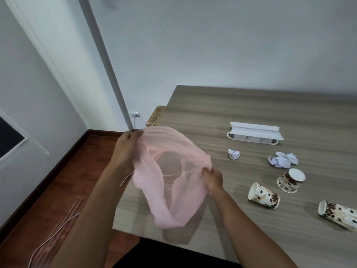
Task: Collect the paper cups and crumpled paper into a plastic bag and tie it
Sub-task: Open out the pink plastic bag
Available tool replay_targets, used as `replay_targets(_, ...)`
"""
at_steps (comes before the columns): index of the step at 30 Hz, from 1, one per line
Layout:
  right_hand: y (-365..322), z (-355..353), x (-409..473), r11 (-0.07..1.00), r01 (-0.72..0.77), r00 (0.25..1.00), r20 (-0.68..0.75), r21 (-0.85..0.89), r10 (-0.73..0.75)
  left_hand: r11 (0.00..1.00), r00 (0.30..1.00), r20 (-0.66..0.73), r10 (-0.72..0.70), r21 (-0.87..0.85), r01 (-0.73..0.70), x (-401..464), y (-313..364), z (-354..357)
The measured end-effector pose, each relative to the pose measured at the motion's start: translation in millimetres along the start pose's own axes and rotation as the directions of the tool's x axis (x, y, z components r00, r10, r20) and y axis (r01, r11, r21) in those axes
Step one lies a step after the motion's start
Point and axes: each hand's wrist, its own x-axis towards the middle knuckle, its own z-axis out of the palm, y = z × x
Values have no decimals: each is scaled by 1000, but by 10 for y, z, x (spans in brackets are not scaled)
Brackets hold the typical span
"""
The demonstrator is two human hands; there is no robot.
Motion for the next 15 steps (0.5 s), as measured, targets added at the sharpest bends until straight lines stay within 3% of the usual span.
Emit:
replay_targets(6, -566, -568, 4, 988, 129, 980, -139, -87, -140, 915, 990, -110, 89, 402, -38, 194, -255, -43)
replay_targets(11, -835, -1233, -132, 936, 210, 965, -95, -284, -246, 846, 979, -174, 103, 534, 6, 209, -448, 53)
replay_targets(15, -742, -1513, -109, 916, 237, 947, -134, -325, -292, 800, 994, -81, 76, 600, -13, 106, -560, 321)
